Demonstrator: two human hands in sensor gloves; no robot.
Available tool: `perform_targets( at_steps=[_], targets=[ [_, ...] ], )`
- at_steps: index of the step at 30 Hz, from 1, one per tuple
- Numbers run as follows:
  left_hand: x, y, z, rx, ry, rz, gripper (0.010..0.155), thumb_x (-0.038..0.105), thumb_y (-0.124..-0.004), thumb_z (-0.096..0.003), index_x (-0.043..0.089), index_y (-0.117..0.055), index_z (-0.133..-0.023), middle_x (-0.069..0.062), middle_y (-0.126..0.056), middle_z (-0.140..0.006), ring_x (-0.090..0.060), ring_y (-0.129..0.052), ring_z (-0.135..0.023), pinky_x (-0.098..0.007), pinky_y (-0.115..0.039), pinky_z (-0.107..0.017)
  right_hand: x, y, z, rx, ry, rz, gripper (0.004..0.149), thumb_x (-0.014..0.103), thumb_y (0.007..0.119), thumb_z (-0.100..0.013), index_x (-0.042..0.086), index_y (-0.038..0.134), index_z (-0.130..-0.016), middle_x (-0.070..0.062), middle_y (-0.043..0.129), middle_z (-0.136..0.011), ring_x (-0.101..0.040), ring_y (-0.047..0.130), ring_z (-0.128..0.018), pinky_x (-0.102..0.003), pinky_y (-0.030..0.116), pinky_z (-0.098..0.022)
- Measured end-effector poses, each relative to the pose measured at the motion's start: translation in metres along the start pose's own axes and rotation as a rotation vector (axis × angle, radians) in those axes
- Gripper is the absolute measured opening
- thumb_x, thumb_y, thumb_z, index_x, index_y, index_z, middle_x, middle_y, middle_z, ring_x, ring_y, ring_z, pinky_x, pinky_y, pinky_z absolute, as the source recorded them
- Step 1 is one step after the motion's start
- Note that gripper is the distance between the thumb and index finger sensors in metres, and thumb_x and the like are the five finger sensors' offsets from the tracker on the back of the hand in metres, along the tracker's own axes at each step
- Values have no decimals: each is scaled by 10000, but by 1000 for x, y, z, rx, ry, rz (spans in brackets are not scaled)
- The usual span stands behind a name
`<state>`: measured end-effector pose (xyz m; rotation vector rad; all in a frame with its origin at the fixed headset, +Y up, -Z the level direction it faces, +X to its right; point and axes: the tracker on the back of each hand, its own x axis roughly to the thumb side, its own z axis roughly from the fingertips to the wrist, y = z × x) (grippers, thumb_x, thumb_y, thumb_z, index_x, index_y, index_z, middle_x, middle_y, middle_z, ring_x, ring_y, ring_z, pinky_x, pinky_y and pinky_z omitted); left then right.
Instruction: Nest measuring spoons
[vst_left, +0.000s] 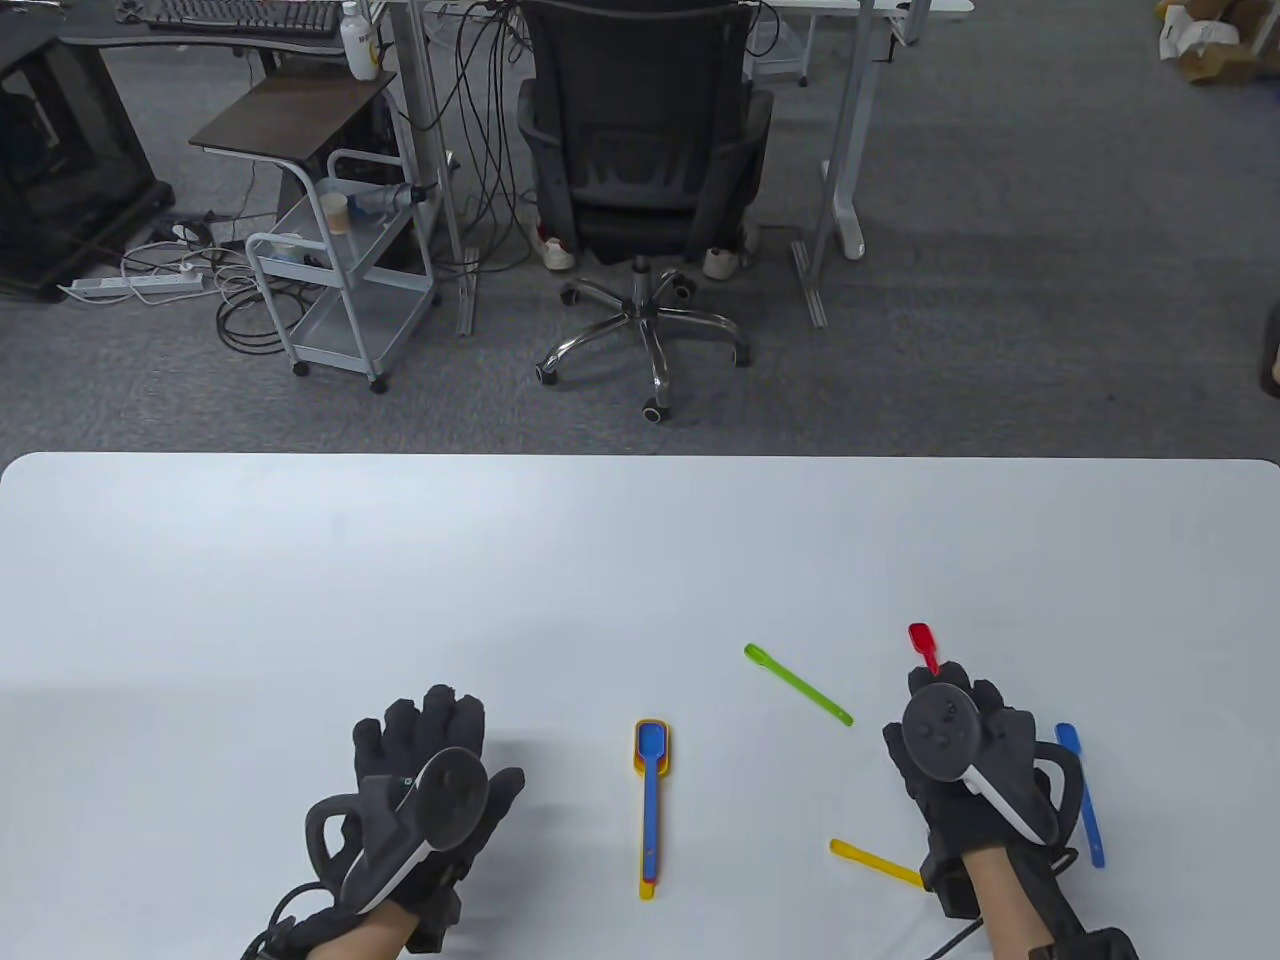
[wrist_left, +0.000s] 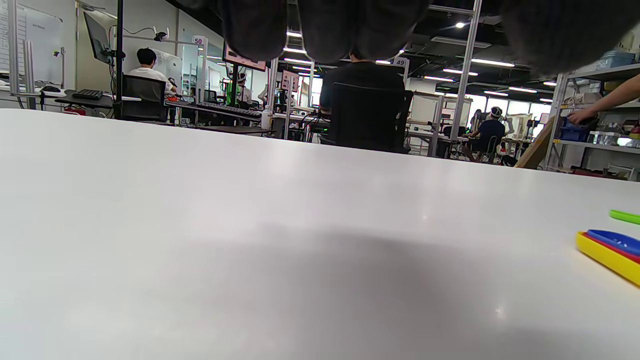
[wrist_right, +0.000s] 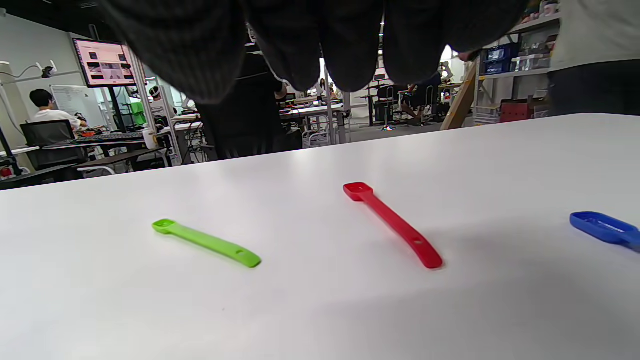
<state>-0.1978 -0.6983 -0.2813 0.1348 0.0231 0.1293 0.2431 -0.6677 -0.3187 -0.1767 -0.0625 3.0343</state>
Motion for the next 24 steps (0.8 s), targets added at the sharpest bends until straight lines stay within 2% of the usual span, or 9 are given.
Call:
perform_targets(
  at_steps=[11,24],
  targets=[
    [0,0,1,9,0,0,809,700,-804,-397,288,-695,-1085,-27,-682,-1190,-459,-750,-1105,-647,-521,-815,-12,0,-20,34,94,46,643,440,743,-514,144,671,-1080,-223,641,-1190,-550,670,-1006,-657,580,-693],
    [1,1,3,8,9,-11,811,700,-802,-401,284,-692,-1087,-33,-684,-1187,-455,-761,-1098,-646,-525,-811,-16,42,-57,126,246,101,630,430,770,-501,136,701,-1055,-216,664,-1177,-540,682,-1001,-653,586,-692]
  ],
)
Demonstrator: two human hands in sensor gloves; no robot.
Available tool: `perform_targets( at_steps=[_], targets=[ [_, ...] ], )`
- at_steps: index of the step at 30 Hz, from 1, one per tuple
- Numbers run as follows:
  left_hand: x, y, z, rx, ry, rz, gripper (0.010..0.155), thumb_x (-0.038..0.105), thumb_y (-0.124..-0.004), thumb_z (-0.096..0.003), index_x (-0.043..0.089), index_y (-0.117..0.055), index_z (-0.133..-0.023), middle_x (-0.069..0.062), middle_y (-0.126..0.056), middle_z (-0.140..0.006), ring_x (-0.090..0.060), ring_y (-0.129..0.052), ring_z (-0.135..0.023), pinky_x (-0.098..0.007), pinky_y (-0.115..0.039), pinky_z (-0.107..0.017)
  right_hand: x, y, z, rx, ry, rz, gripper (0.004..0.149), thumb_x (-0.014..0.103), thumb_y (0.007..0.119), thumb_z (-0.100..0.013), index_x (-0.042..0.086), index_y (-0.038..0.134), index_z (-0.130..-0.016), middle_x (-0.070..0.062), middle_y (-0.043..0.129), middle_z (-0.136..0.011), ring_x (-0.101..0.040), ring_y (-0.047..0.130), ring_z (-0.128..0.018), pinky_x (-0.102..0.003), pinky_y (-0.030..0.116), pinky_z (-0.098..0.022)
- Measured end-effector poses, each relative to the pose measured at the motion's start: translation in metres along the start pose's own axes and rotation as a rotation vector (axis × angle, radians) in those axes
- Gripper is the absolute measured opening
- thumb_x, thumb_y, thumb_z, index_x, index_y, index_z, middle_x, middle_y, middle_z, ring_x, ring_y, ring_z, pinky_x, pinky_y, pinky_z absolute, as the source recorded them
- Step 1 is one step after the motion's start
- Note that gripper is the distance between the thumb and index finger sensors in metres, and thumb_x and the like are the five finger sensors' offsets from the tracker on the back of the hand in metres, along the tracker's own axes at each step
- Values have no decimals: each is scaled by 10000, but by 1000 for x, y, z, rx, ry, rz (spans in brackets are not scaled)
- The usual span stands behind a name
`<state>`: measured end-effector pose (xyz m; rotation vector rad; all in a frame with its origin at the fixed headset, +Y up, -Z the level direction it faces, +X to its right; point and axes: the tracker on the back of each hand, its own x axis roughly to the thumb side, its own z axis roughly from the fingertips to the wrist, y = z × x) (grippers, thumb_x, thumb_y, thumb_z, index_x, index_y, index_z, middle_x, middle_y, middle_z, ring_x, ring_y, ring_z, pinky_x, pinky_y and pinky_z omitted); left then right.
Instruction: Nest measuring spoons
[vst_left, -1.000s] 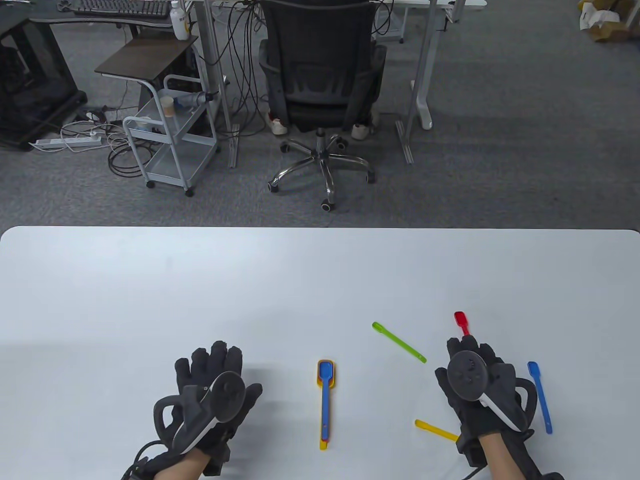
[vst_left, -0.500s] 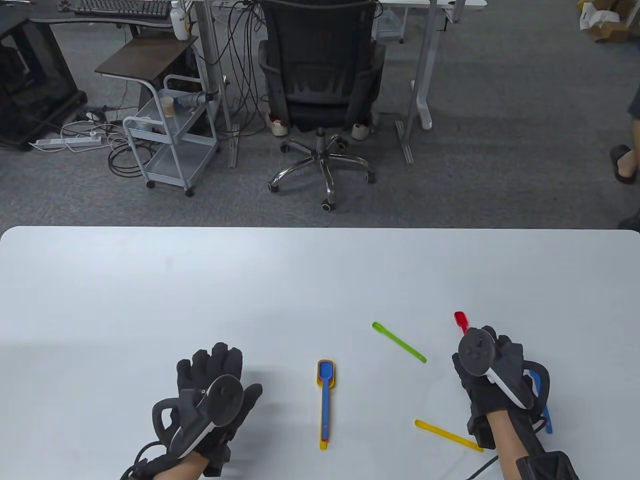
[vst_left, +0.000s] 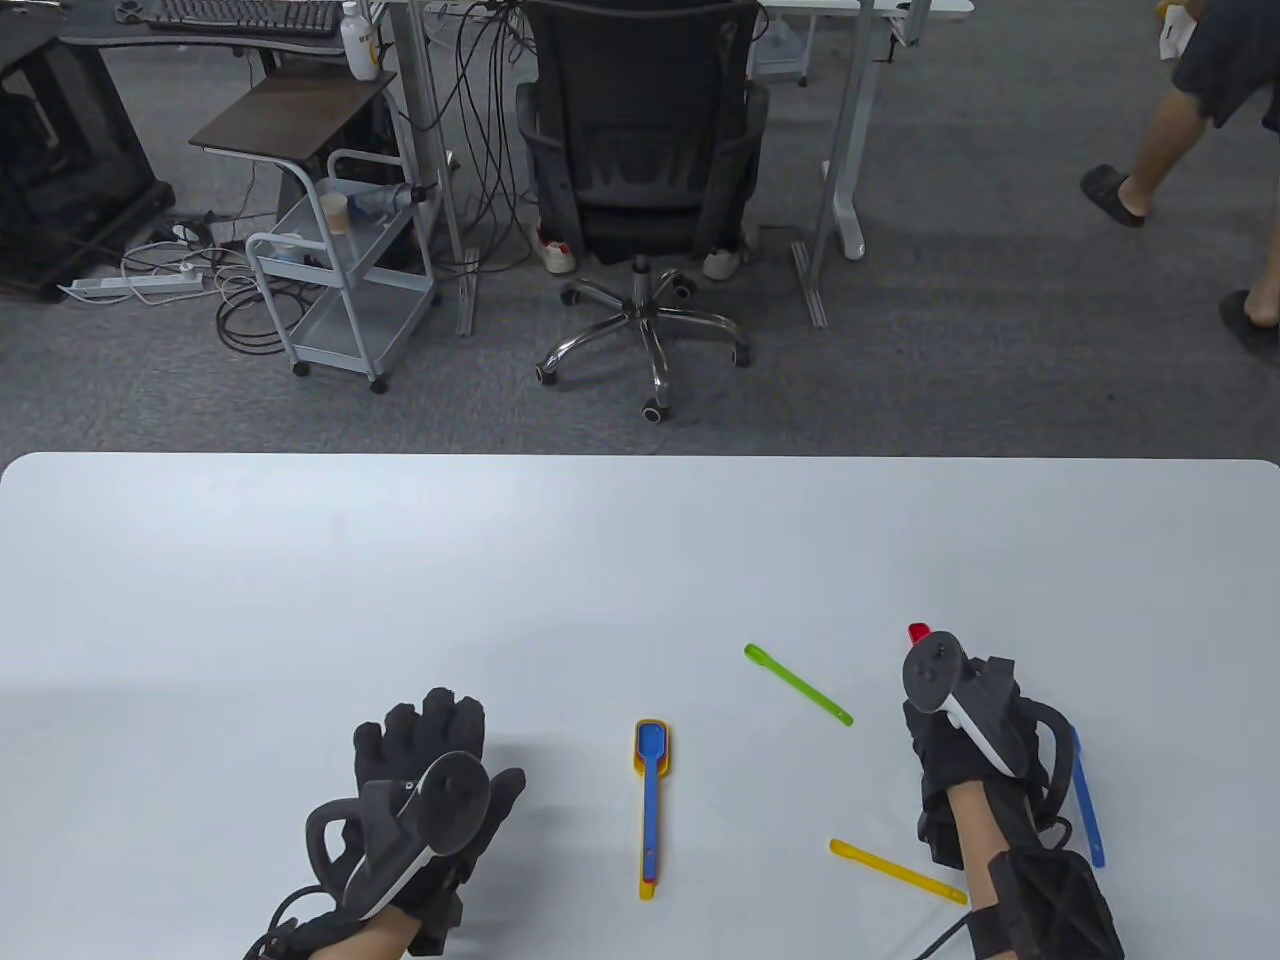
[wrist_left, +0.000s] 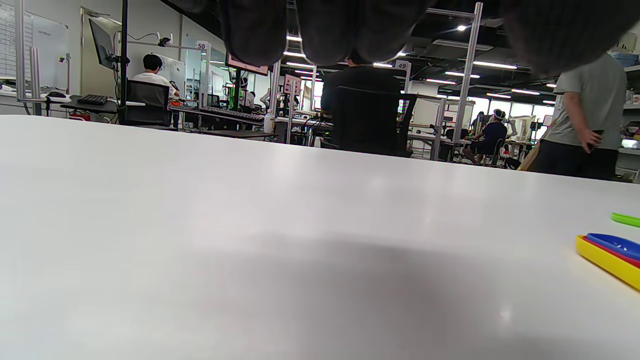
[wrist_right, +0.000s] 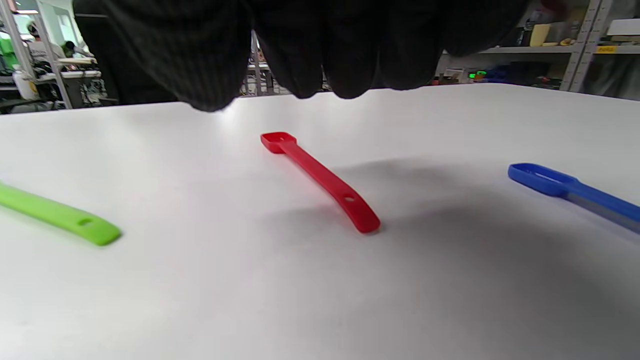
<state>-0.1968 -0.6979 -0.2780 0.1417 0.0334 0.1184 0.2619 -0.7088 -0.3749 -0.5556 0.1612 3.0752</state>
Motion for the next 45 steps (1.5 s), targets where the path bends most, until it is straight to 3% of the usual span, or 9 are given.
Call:
perform_targets(
  at_steps=[13,30,45],
  targets=[
    [-1,2,1,-4,16,0,813,701,-801,-400,282,-690,-1088,-35,-681,-1188,-454,-759,-1098,-647,-521,-812,1,27,-24,46,138,125,591,418,802,-487,141,757,-1006,-214,668,-1173,-540,677,-1003,-654,582,-696],
    [-2,2,1,-15,23,10,813,700,-802,-402,278,-690,-1088,-38,-682,-1187,-455,-756,-1098,-651,-510,-811,6,35,-32,21,190,203,475,360,840,-480,137,852,-899,-216,667,-1172,-541,678,-1002,-656,585,-695],
    [-3,3,1,-20,30,11,818,699,-804,-400,276,-687,-1090,-41,-675,-1190,-461,-743,-1103,-669,-474,-809,4,38,-38,30,221,147,459,347,857,-470,67,890,-833,-225,671,-1168,-561,668,-998,-672,577,-689]
  ],
)
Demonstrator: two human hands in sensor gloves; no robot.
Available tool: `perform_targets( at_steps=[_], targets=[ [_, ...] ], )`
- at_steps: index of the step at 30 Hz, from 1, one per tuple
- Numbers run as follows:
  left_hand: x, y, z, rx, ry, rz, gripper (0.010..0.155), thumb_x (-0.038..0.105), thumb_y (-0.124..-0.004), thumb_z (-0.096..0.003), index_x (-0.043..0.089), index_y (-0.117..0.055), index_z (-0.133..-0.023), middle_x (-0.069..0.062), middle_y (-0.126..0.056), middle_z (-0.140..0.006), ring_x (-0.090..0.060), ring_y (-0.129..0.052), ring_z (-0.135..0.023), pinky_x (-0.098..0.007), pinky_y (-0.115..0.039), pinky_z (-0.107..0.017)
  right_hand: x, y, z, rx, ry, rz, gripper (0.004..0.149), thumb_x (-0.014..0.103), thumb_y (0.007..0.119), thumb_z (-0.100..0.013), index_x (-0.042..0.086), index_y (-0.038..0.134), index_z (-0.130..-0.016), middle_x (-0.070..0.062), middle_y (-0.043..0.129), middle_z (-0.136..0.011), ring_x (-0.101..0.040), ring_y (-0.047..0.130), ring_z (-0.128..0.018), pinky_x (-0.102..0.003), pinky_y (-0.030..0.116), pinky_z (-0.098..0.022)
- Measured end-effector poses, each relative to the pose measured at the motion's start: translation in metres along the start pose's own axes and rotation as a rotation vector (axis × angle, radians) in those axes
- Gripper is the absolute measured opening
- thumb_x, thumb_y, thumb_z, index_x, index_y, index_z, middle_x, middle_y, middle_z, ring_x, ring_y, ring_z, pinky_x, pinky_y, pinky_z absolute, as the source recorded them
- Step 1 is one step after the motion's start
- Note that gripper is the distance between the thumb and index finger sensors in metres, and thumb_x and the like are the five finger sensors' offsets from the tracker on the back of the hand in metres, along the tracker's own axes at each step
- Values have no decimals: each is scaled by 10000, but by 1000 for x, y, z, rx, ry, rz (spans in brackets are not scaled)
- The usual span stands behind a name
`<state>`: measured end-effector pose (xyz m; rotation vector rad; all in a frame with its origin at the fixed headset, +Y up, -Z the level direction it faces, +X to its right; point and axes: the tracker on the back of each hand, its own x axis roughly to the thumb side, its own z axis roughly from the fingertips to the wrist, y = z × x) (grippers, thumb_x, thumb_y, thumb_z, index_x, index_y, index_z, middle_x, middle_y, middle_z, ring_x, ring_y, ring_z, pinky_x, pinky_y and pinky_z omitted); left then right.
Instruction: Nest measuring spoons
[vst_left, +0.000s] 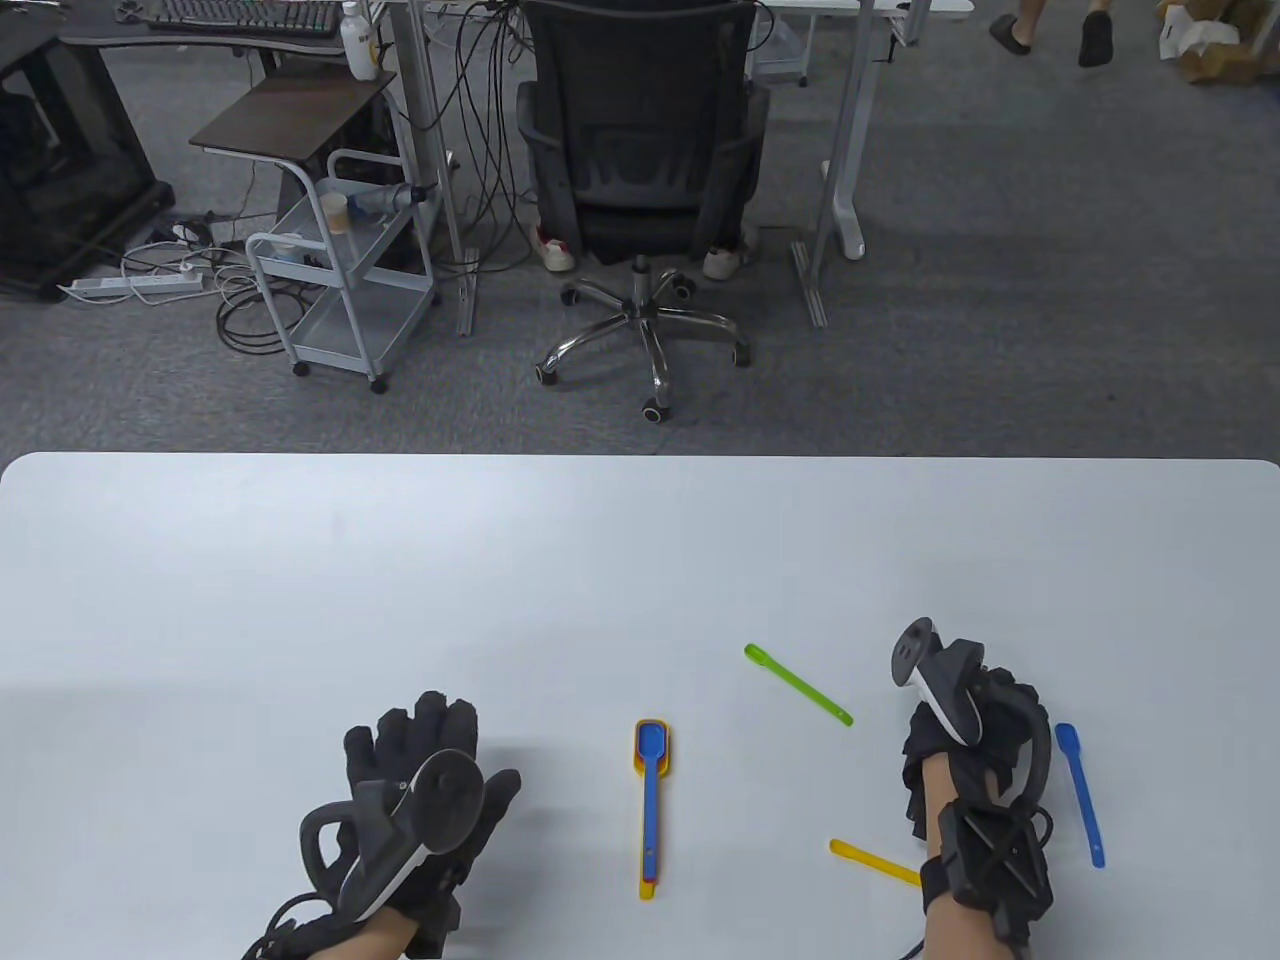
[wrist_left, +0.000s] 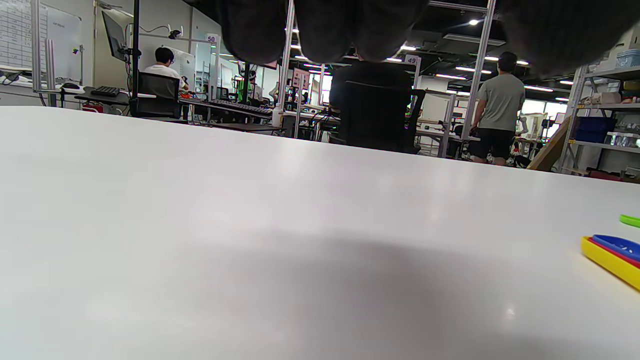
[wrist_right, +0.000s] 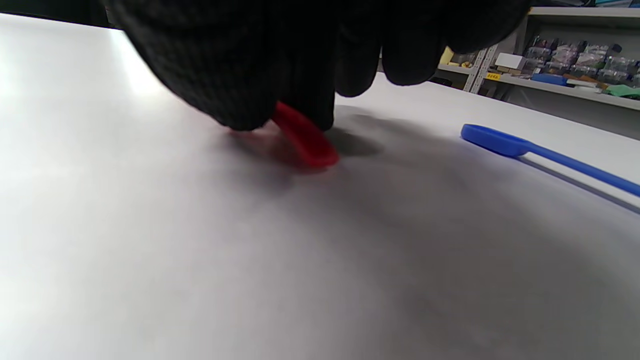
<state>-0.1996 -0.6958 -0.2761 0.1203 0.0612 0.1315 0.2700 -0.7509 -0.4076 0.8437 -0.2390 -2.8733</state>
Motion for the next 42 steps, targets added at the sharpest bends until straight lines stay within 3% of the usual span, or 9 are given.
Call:
perform_targets(
  at_steps=[15,28,42],
  targets=[
    [-1,-1,0,-2,11,-13,825,702,-803,-400,284,-672,-1099,-43,-649,-1205,-478,-709,-1117,-684,-441,-806,6,-31,25,0,7,-21,459,348,859,-471,51,891,-820,-248,668,-1166,-590,677,-984,-688,593,-672],
    [-4,1,-1,-2,24,2,826,701,-802,-403,286,-665,-1104,-44,-640,-1209,-486,-700,-1119,-691,-429,-803,36,-62,96,-29,-94,-31,455,350,862,-473,42,894,-806,-264,679,-1158,-602,681,-976,-694,598,-665],
    [-7,1,3,10,28,6,825,700,-804,-402,289,-665,-1104,-45,-636,-1211,-489,-694,-1121,-702,-413,-799,92,-68,168,-30,-231,7,456,351,856,-475,36,893,-802,-275,683,-1152,-605,684,-970,-695,603,-660]
  ],
)
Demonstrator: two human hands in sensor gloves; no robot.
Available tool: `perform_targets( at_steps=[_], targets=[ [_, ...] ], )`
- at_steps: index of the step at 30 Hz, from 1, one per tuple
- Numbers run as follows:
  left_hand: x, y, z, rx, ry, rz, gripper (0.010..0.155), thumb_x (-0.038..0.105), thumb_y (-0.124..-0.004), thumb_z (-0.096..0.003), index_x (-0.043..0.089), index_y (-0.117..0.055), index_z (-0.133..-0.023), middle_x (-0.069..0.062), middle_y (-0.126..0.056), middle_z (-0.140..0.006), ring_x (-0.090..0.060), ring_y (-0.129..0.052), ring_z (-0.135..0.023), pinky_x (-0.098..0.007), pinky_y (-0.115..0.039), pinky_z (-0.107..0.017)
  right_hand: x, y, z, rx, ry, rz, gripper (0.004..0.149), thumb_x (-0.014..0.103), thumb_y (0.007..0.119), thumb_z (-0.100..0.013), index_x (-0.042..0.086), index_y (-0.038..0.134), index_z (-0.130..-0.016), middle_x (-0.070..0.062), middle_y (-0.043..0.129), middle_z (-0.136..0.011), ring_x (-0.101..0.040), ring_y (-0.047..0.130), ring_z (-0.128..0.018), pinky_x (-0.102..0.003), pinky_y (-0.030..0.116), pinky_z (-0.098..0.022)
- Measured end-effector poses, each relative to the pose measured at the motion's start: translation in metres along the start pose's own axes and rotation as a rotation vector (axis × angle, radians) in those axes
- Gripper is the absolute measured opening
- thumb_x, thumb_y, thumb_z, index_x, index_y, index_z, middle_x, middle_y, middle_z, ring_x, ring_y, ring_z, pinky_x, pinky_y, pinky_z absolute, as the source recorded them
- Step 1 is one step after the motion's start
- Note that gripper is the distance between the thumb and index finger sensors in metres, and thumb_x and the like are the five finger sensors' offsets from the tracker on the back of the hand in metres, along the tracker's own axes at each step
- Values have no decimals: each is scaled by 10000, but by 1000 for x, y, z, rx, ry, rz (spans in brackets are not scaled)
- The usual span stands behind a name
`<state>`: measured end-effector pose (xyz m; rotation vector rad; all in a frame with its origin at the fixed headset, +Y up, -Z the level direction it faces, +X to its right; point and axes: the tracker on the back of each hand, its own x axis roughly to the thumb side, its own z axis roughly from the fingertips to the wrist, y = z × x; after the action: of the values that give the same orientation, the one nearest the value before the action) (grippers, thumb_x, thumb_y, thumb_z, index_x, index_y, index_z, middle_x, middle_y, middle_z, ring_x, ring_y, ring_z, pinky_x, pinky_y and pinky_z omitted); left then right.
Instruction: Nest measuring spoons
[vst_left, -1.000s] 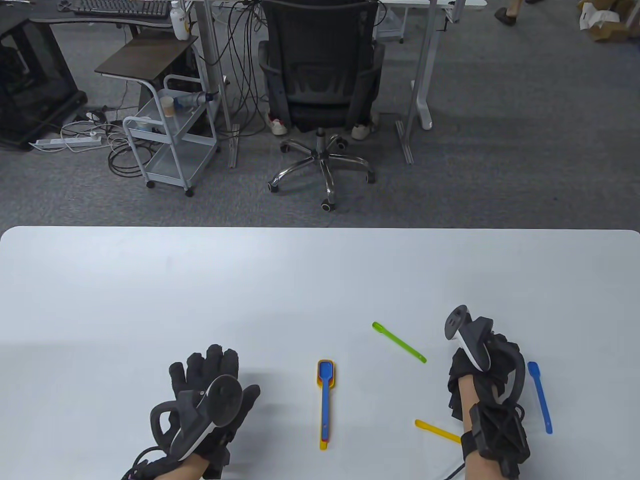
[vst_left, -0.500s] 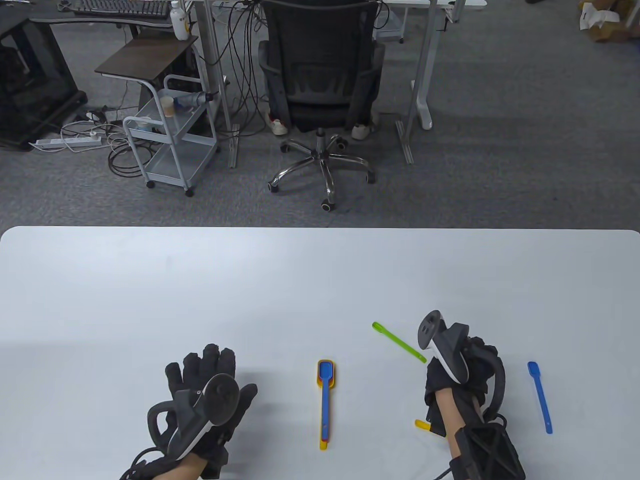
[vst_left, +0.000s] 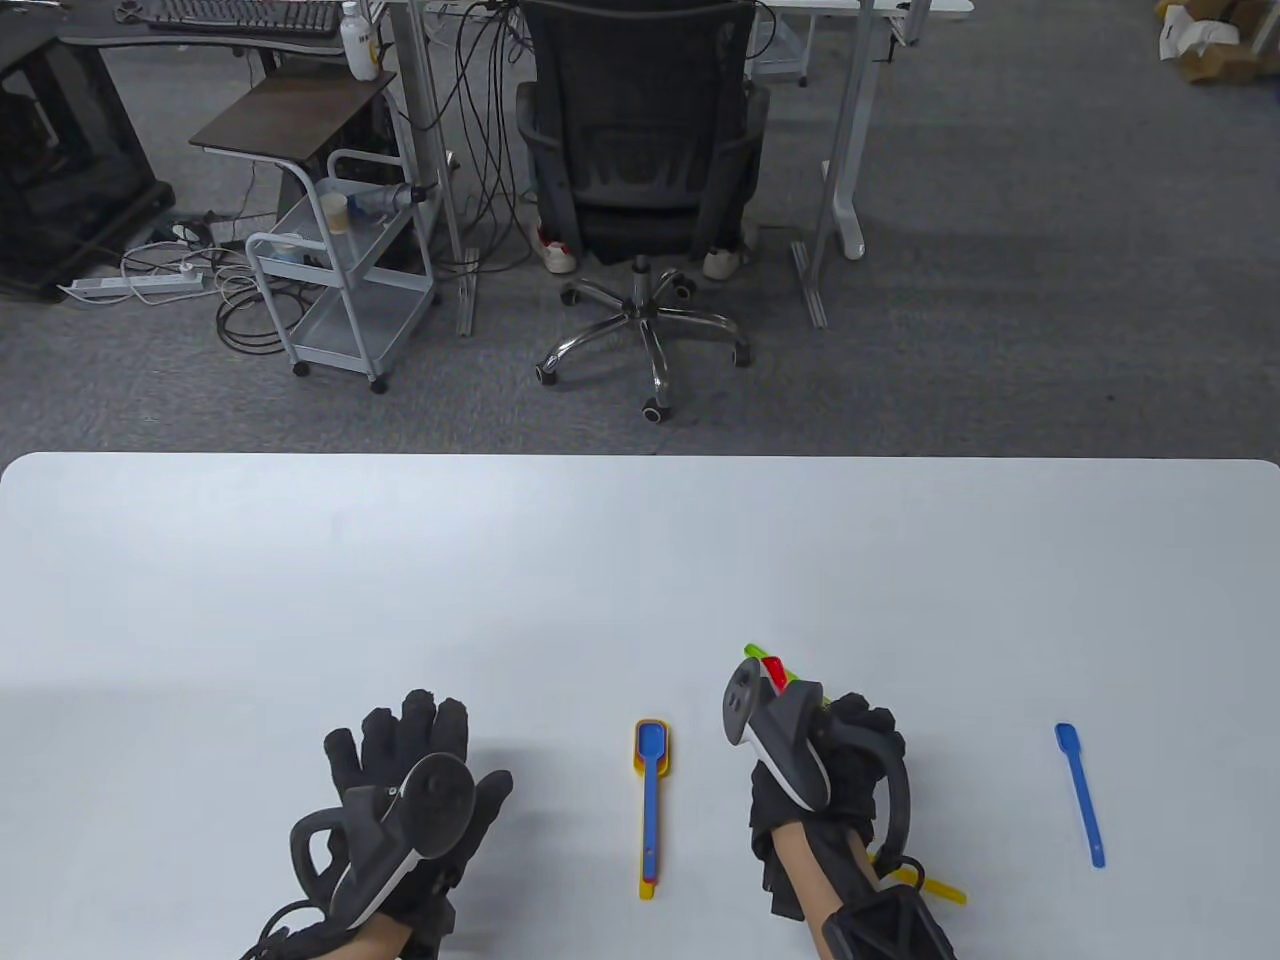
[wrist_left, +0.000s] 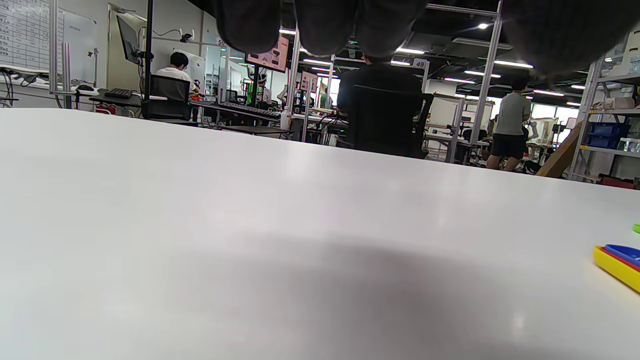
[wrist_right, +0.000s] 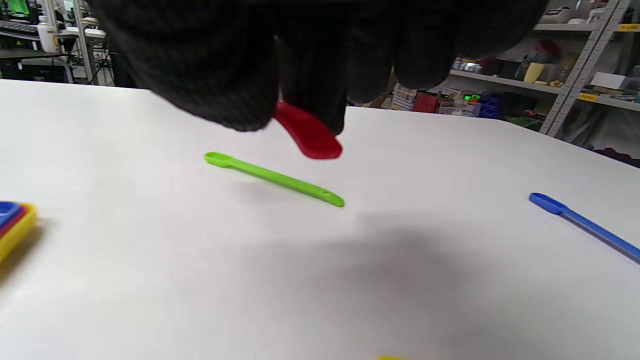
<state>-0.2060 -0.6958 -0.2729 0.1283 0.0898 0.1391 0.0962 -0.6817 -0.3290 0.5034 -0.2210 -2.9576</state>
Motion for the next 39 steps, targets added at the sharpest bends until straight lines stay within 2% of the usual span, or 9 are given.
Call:
perform_targets(
  at_steps=[17,29,39],
  targets=[
    [-1,0,1,-22,14,-2,821,691,-807,-408,291,-659,-1109,-48,-615,-1221,-499,-676,-1125,-712,-395,-796,51,19,35,38,-94,8,461,366,824,-487,31,886,-798,-295,677,-1146,-617,688,-957,-697,604,-653],
    [-2,-1,-1,-41,26,-7,824,691,-808,-409,291,-652,-1113,-50,-606,-1225,-506,-665,-1129,-719,-385,-793,71,29,53,40,-145,20,460,377,812,-491,35,884,-791,-301,680,-1141,-620,697,-948,-698,609,-649],
    [-1,-1,-1,-60,24,-6,824,692,-805,-410,291,-652,-1114,-49,-600,-1227,-506,-663,-1129,-721,-381,-792,83,36,58,52,-153,29,457,387,804,-494,37,891,-775,-301,686,-1137,-621,696,-946,-698,607,-647]
  ],
)
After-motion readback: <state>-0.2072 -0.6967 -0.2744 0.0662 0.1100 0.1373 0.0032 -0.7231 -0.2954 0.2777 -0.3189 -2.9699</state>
